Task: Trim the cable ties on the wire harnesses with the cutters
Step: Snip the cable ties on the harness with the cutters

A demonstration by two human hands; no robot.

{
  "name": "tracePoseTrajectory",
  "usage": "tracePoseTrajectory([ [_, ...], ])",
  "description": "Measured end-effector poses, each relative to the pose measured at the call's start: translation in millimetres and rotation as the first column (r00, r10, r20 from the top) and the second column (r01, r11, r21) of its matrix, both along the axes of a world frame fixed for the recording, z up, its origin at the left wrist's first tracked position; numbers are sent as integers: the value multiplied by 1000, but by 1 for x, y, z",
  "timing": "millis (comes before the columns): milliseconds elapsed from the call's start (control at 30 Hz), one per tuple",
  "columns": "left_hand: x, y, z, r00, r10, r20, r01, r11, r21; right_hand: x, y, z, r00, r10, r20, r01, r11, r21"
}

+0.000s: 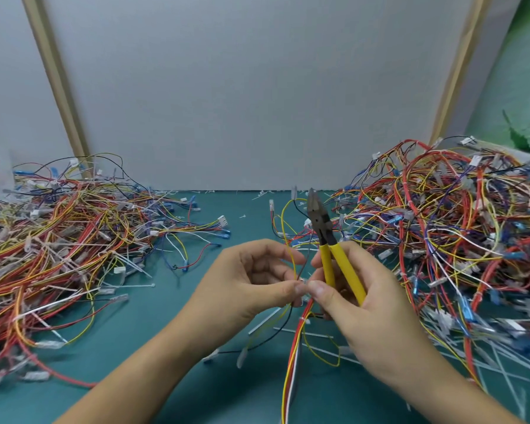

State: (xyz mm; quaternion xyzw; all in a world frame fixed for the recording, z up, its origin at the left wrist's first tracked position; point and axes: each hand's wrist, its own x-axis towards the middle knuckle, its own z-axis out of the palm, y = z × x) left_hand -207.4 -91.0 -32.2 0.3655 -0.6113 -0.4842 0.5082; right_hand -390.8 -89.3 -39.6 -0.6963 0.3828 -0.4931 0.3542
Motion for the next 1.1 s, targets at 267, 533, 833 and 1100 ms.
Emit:
tracePoseTrajectory([
  [267, -6, -2, -3, 993, 74, 87, -75, 997, 8, 4, 4, -2, 1000, -21, -23, 20, 1000, -19],
  [533, 0, -1, -4, 999, -38, 20, 37, 999, 34, 0, 2, -2, 999, -45, -7, 45, 999, 1],
  [833, 7, -5, 4, 978, 109, -176, -102, 994, 48, -6, 5, 12, 986, -28, 164, 23, 999, 31],
  [1100, 19, -8, 12, 908, 270, -320, -282, 959, 10, -2, 16, 19, 1000, 0, 19, 0, 1000, 19],
])
